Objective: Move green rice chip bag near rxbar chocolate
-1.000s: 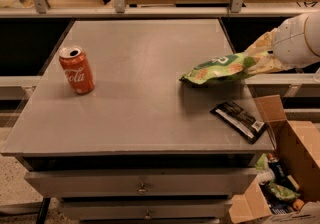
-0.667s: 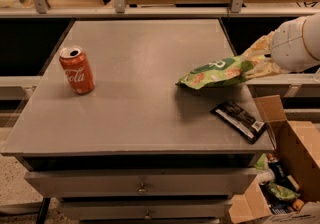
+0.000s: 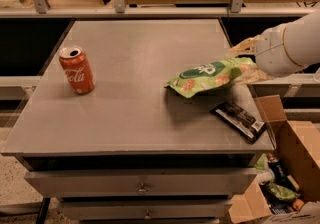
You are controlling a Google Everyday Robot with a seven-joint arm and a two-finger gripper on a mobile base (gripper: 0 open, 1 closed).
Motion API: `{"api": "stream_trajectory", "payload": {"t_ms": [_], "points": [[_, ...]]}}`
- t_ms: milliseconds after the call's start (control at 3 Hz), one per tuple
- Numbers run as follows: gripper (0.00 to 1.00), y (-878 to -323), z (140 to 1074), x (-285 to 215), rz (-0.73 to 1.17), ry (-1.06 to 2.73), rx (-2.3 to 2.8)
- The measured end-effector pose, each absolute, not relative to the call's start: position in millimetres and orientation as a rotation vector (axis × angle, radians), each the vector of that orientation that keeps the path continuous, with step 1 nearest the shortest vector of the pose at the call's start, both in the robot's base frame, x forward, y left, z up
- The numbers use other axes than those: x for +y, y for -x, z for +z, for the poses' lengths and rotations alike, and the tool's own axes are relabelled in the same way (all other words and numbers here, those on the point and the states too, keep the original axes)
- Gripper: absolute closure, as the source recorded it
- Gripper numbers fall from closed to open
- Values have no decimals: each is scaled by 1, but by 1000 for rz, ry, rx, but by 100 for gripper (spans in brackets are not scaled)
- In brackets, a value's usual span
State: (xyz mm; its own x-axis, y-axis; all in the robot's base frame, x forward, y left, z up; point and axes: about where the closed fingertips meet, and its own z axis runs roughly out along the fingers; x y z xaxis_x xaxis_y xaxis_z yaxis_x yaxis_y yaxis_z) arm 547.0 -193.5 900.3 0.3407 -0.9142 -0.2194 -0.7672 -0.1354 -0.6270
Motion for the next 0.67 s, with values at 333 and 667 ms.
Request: {"api": "stream_trajectory", "payload": {"t_ms": [333,667], "points": [[0,-549,898,-193,-312,1946,1485],[0,-553,901,-200,-358,1947,1522]]}}
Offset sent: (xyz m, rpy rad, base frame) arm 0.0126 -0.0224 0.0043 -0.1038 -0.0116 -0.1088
